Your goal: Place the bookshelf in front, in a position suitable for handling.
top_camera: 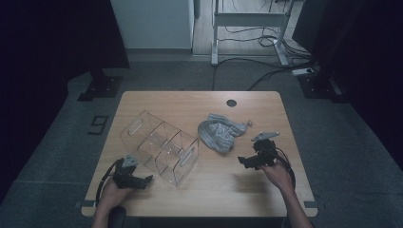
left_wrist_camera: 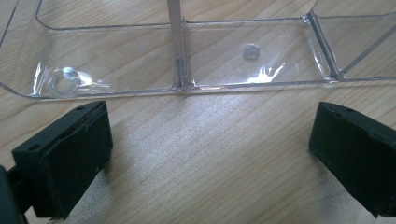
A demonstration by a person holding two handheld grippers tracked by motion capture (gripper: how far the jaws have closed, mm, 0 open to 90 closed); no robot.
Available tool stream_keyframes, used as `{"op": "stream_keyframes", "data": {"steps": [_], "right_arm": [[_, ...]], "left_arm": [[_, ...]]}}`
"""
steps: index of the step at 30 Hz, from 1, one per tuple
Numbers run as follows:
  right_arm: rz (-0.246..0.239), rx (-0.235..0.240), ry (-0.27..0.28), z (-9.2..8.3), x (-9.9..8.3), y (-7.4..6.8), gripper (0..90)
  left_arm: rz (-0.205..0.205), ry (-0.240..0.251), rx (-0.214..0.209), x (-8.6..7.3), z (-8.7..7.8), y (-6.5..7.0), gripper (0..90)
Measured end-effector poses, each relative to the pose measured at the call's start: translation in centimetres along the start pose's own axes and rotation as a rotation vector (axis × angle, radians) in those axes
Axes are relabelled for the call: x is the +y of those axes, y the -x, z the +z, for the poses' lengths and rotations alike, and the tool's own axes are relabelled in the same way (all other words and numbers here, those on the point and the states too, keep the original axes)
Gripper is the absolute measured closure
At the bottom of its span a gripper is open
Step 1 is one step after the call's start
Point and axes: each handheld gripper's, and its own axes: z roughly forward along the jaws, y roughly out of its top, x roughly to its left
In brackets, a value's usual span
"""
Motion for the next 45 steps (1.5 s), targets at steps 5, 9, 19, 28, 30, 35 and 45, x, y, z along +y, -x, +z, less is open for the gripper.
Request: {"op": "stream_keyframes", "data": {"steps": [5, 9, 19, 28, 30, 35, 45], "right_arm": [[0.005, 0.015, 0.016, 0.7, 1.3, 0.1, 0.0], [-0.008, 0.028, 0.001, 1.3, 1.9, 0.0, 0.0], [-0.018, 0.044, -0.001, 2.9, 3.6, -0.2, 0.0], [-0.018, 0.066, 0.008, 4.5, 5.5, -0.2, 0.0], [-0.024, 0.070, 0.009, 4.9, 6.0, -0.3, 0.0], [-0.028, 0.081, 0.008, 6.1, 7.0, -0.5, 0.0], [-0.028, 0.085, -0.007, 8.8, 8.6, -0.4, 0.0]], "left_arm": [[0.000, 0.000, 0.000, 0.0, 0.0, 0.0, 0.0], [0.000, 0.000, 0.000, 0.0, 0.0, 0.0, 0.0], [0.000, 0.000, 0.000, 0.0, 0.0, 0.0, 0.0], [0.000, -0.001, 0.000, 0.0, 0.0, 0.0, 0.0], [0.000, -0.001, -0.001, 0.0, 0.0, 0.0, 0.0], [0.000, 0.001, 0.000, 0.0, 0.0, 0.0, 0.0], [0.000, 0.002, 0.001, 0.0, 0.0, 0.0, 0.0]]}}
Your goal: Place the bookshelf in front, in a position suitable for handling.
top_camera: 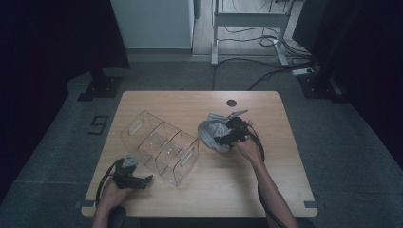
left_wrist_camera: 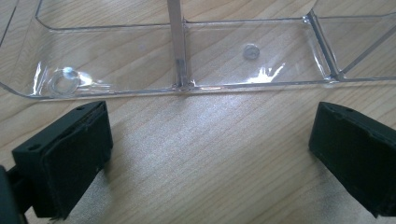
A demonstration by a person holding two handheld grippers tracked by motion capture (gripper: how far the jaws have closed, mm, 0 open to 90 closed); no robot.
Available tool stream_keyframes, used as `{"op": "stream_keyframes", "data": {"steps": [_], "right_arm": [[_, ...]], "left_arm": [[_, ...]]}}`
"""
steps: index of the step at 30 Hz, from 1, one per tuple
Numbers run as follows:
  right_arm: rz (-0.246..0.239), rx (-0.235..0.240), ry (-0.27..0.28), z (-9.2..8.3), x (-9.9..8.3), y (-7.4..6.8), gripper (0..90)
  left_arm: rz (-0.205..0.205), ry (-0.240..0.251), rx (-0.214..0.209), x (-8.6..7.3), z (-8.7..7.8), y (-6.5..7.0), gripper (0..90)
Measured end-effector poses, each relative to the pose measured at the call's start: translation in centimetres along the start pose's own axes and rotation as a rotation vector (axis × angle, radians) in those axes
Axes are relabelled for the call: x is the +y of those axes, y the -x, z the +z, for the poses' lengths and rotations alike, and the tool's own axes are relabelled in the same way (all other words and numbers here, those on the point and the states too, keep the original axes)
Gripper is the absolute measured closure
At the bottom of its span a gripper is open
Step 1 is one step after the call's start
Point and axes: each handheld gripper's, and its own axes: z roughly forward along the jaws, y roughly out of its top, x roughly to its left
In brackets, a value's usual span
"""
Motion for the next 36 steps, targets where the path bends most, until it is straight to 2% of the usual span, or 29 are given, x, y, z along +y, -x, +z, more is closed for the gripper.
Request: {"op": "stream_keyframes", "data": {"steps": [4, 8, 11, 13, 16, 18, 22, 26, 31, 36], "right_arm": [[0.025, 0.008, -0.016, 1.2, 0.4, 0.3, 0.0], [0.010, 0.002, -0.055, 2.5, 0.3, 0.3, 1.0], [0.037, 0.005, -0.065, 3.5, 0.2, 0.5, 3.3], [0.038, 0.000, -0.075, 4.1, 0.1, 0.5, 4.9], [0.037, -0.043, -0.095, 4.5, -0.1, 0.5, 12.9], [0.036, -0.051, -0.097, 4.6, -0.2, 0.5, 15.7], [0.019, -0.087, -0.108, 4.5, -0.4, 0.6, 34.8], [0.017, -0.100, -0.128, 4.0, -0.4, 0.5, 54.7], [0.025, -0.105, -0.108, 3.5, -0.3, 0.5, 61.3], [0.031, -0.096, -0.088, 2.4, 0.2, 0.3, 63.2]], "left_arm": [[0.000, 0.001, 0.001, 0.0, 0.0, 0.0, 0.0], [0.000, 0.000, 0.000, 0.0, 0.0, 0.0, 0.0], [0.000, 0.000, 0.000, 0.0, 0.0, 0.0, 0.0], [0.000, 0.001, 0.000, 0.0, 0.0, 0.0, 0.0], [0.000, 0.001, 0.000, 0.0, 0.0, 0.0, 0.0], [0.000, 0.001, 0.000, 0.0, 0.0, 0.0, 0.0], [0.000, 0.001, 0.001, 0.0, 0.0, 0.0, 0.0], [0.000, 0.001, 0.002, 0.0, 0.0, 0.0, 0.0], [0.000, 0.000, 0.001, 0.0, 0.0, 0.0, 0.0], [0.000, 0.001, 0.002, 0.0, 0.0, 0.0, 0.0]]}}
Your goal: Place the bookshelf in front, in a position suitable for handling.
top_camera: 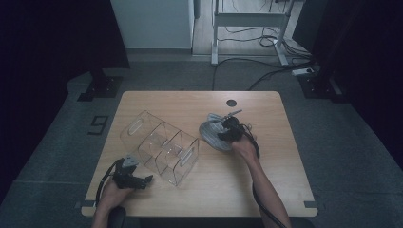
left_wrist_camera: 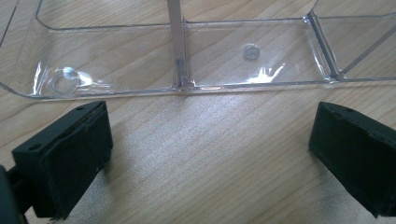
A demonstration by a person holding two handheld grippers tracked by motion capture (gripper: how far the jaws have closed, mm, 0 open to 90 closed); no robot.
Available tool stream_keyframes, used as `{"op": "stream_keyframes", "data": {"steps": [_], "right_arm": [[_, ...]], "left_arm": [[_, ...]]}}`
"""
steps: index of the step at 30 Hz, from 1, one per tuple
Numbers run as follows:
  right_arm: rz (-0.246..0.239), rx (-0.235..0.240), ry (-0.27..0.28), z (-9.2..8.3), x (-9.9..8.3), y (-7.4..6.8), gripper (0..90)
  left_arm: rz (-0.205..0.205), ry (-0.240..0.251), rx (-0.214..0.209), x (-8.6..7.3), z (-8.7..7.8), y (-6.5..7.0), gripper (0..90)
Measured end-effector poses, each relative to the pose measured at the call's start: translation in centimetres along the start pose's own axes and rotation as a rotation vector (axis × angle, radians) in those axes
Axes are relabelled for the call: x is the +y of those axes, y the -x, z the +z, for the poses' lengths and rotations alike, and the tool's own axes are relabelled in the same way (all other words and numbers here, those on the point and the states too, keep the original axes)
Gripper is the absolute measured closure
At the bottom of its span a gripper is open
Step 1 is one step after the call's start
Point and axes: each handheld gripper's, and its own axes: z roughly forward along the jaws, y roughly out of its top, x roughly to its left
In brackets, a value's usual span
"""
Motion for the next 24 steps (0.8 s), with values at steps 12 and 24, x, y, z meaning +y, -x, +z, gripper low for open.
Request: {"op": "stream_keyframes", "data": {"steps": [12, 24], "right_arm": [[-0.038, -0.008, 0.034, -3.8, 1.4, -0.8, 64.0], [-0.065, -0.010, 0.066, -7.2, 2.8, -1.8, 64.4]], "left_arm": [[-0.001, -0.002, -0.001, 0.0, 0.0, 0.0, 0.0], [-0.002, -0.001, 0.000, 0.0, 0.0, 0.0, 0.0]]}}
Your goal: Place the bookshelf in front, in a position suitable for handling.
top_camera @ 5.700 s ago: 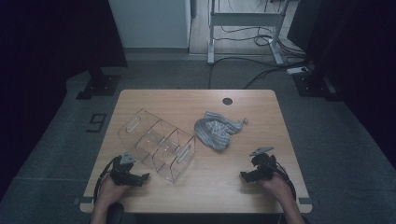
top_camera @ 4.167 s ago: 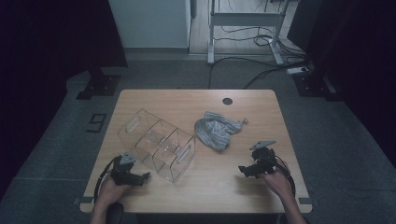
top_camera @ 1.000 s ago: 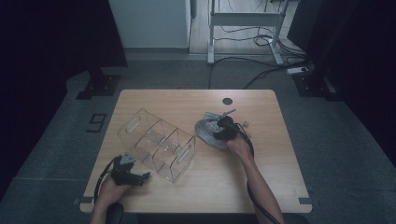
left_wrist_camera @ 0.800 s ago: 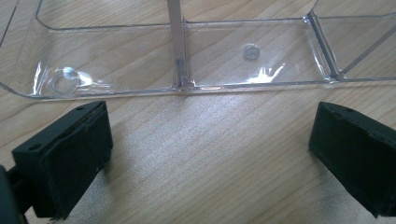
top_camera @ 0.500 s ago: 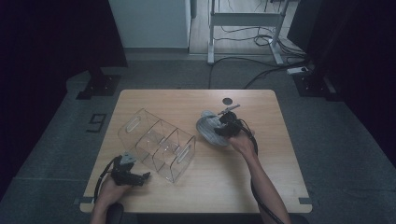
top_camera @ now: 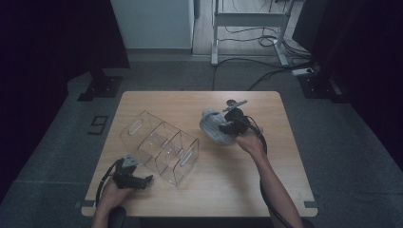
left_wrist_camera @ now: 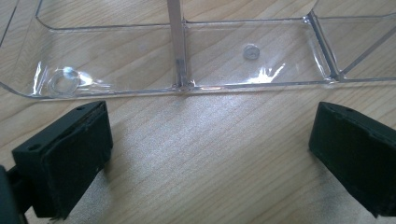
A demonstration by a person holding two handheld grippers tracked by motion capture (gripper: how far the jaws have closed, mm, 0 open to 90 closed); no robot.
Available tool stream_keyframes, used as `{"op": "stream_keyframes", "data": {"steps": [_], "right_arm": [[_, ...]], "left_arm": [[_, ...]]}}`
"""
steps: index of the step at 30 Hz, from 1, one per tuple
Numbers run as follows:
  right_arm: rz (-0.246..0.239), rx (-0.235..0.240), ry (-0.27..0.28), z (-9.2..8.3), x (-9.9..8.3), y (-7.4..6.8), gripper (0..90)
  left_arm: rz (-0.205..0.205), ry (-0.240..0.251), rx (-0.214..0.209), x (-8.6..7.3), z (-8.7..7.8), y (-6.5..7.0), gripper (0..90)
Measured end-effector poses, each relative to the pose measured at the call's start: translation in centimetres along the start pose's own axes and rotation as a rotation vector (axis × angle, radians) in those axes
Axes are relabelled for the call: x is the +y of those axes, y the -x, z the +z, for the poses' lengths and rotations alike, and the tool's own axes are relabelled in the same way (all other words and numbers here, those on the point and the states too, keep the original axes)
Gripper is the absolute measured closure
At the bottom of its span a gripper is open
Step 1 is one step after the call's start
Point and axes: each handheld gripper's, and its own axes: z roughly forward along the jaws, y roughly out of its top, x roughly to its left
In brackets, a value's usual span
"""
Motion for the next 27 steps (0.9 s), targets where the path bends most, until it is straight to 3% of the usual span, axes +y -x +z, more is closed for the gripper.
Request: {"op": "stream_keyframes", "data": {"steps": [16, 27], "right_arm": [[-0.029, -0.002, 0.021, -2.8, 1.4, -0.9, 64.4], [-0.022, 0.018, 0.045, -5.6, -0.5, -0.8, 64.3]], "left_arm": [[-0.001, 0.000, 0.001, 0.0, 0.0, 0.0, 0.0], [0.000, -0.001, 0.003, 0.0, 0.0, 0.0, 0.0]]}}
